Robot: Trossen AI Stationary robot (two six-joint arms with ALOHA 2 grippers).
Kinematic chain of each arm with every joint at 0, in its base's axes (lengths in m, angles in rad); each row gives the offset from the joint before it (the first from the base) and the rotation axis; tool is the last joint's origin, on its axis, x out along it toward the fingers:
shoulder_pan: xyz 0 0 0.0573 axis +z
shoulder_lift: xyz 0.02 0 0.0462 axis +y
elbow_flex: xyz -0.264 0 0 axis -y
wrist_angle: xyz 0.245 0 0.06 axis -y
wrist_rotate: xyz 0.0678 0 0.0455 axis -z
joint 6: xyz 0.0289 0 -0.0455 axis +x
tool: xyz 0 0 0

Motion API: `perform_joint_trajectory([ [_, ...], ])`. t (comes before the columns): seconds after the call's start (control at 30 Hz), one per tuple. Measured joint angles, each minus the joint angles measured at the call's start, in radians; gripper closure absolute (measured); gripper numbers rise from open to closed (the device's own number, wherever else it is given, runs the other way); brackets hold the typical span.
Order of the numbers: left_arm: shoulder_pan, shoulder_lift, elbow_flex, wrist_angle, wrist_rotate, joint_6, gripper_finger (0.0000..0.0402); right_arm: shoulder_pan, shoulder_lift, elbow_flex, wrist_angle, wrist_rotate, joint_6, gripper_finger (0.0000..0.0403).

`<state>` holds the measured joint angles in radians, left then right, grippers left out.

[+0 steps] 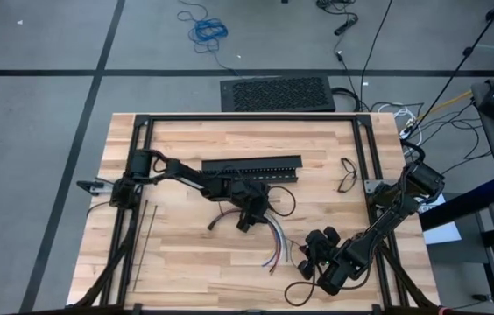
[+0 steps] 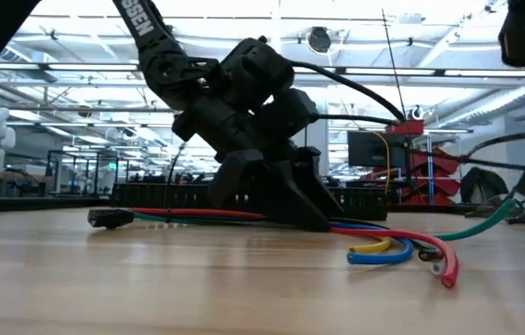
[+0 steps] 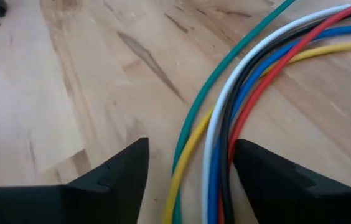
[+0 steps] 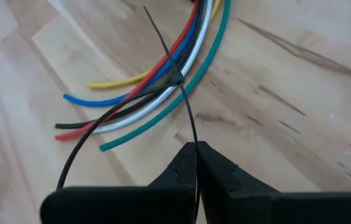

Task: Ziptie cables
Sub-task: Wrap the cable wire using a zip tie

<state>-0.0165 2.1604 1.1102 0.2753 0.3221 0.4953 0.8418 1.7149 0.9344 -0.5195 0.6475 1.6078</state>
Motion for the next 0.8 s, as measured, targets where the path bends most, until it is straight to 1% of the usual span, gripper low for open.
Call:
perform_joint_trajectory([
  [0.07,-0.001,0.016,0.006,0.000,0.010,-0.011,0.0200,0.005,0.000,0.018,-0.023,0.000,0.004,0.0403],
  [0.17,-0.003,0.026,0.010,0.008,0.026,-0.021,0.0257,0.005,0.000,0.053,-0.084,0.000,0.007,0.0403],
  [0.3,0.003,0.027,0.010,0.019,0.017,-0.027,0.0330,0.005,0.000,0.114,-0.200,0.000,0.029,0.0403],
  [0.43,0.020,0.028,0.010,0.018,0.014,-0.089,0.0380,0.005,0.000,0.168,-0.285,0.001,0.035,0.0403],
  [0.5,0.024,0.028,0.010,0.017,0.015,-0.095,0.0389,0.002,-0.001,0.179,-0.300,0.001,0.034,0.0403],
  [0.6,0.025,0.018,0.006,0.021,0.007,-0.117,0.0389,-0.008,-0.001,0.174,-0.301,0.002,0.034,0.0403],
  [0.73,0.022,-0.029,0.005,-0.008,-0.044,-0.124,0.0393,-0.019,0.017,0.152,-0.290,0.010,0.079,0.0403],
  [0.8,0.017,-0.069,0.002,-0.051,-0.096,-0.124,0.0396,-0.017,0.028,0.148,-0.284,0.056,0.116,0.0403],
])
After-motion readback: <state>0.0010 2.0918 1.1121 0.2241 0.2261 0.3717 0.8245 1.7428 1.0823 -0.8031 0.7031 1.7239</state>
